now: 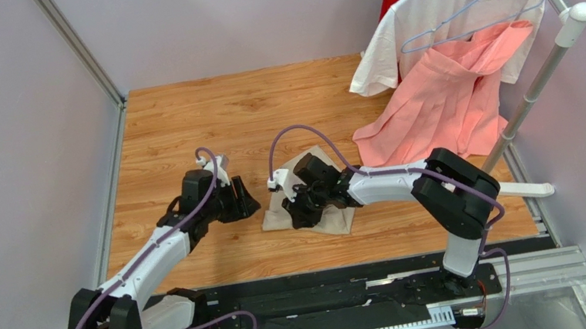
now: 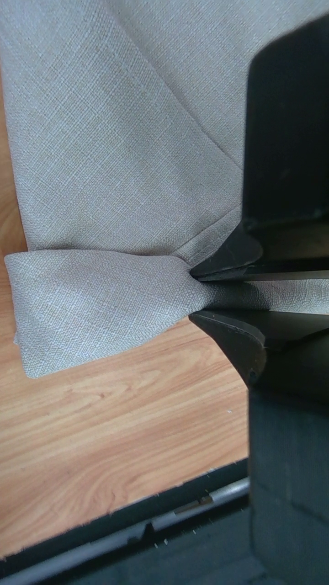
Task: Fold the napkin, place the utensils inside, and roll it up
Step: Roll the napkin with the utensil
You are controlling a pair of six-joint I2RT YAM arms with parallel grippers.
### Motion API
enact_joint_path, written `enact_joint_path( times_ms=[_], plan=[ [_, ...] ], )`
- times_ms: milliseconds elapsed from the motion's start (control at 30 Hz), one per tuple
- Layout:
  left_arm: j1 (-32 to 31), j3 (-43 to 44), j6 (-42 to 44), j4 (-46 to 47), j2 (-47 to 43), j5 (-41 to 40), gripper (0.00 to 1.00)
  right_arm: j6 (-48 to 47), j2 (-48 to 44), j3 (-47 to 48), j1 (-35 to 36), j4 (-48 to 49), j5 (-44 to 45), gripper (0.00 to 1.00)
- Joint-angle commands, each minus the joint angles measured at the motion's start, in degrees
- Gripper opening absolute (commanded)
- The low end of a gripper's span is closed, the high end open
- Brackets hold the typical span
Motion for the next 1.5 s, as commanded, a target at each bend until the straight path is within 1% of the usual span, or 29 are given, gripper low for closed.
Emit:
enact_joint_path(
  times_ms=[0,100,167,367,400,533,600,667,867,1000,1100,1467],
  plan=[
    [-1.5,-5.0,0.4,15.1,-2.6,3.3,0.59,2.1,3.7,0.4,-3.3,-9.3,-13.0,0.0],
    [-3.2,-6.5,2.4,20.2,-2.8,4.4,0.59,2.0,4.8,1.7,-5.8,-10.3,-18.3,0.0],
    [-3.5,-8.2,2.8,25.7,-2.3,6.1,0.58,2.3,5.6,2.2,-7.8,-10.2,-21.8,0.0],
    [-3.5,-11.6,4.9,35.5,0.0,11.2,0.59,2.3,8.0,4.7,-12.2,-12.0,-29.0,0.0],
    [-3.6,-11.7,5.1,36.8,1.7,13.2,0.59,1.9,8.4,5.2,-12.6,-13.1,-29.6,0.0],
    [-5.1,-10.6,6.3,41.1,7.5,17.1,0.58,1.6,11.1,7.0,-14.6,-14.8,-33.5,0.0],
    [-5.7,-10.1,6.9,43.4,9.8,19.9,0.57,1.7,12.2,8.2,-15.4,-15.7,-36.2,0.0],
    [-6.3,-10.7,7.3,45.2,10.5,20.7,0.57,1.0,13.8,9.5,-16.2,-18.1,-37.1,0.0],
    [-7.0,-11.5,7.9,46.4,11.5,23.6,0.58,0.0,16.0,12.3,-19.0,-21.2,-41.2,0.0],
    [-7.9,-11.9,7.8,46.1,14.8,20.5,0.59,-1.7,18.0,13.8,-20.3,-24.2,-43.1,0.0],
    [-8.6,-11.4,7.9,46.7,16.9,20.3,0.6,-2.4,19.2,14.8,-21.2,-25.5,-45.5,0.0],
    [-10.5,-12.9,7.8,48.3,17.6,18.9,0.61,-3.0,22.4,16.4,-23.2,-27.1,-46.4,0.0]
  ],
)
